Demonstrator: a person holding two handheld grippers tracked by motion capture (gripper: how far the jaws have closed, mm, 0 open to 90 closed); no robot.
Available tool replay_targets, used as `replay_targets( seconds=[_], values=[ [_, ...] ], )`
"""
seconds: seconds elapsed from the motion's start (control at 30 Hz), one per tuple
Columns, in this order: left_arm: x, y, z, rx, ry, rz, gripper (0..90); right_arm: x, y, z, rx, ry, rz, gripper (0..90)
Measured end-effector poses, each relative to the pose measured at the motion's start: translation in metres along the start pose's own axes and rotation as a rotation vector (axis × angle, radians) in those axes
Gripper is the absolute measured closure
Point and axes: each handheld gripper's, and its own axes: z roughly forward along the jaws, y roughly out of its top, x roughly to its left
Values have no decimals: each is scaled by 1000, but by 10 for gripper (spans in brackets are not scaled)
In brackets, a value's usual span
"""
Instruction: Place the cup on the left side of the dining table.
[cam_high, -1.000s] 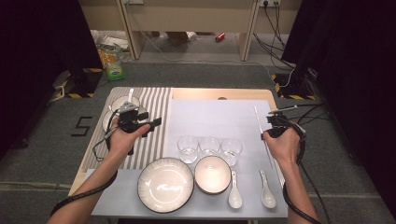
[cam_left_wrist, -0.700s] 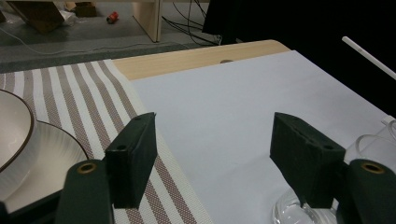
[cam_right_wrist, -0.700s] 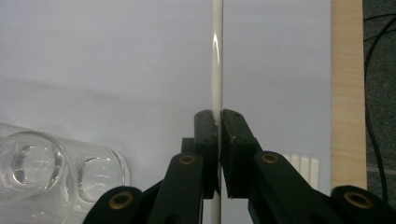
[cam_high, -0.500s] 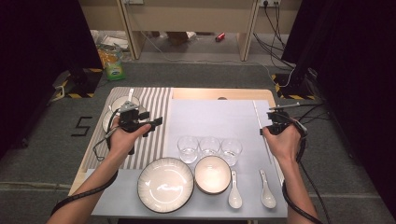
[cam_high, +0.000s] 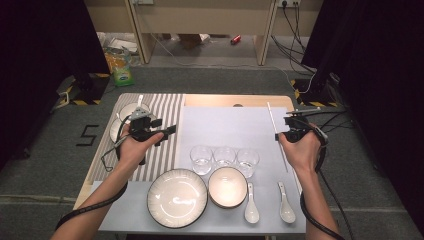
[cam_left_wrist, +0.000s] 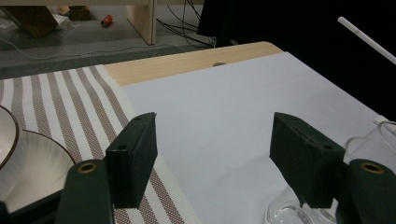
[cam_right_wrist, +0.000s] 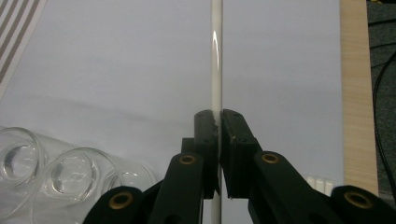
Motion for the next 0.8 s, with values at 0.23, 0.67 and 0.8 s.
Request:
replay_targets(
  seconds=[0.23, 0.67, 0.8],
  values=[
    [-2, 1, 1, 0, -6, 4, 317, 6, 3, -2, -13, 12, -10, 857],
    [-8, 4, 3, 0, -33, 10, 343, 15, 9, -6, -51, 34, -22, 857],
    [-10, 6, 4, 0, -36, 14, 343, 18, 10, -6, -59, 44, -21, 857]
  ],
)
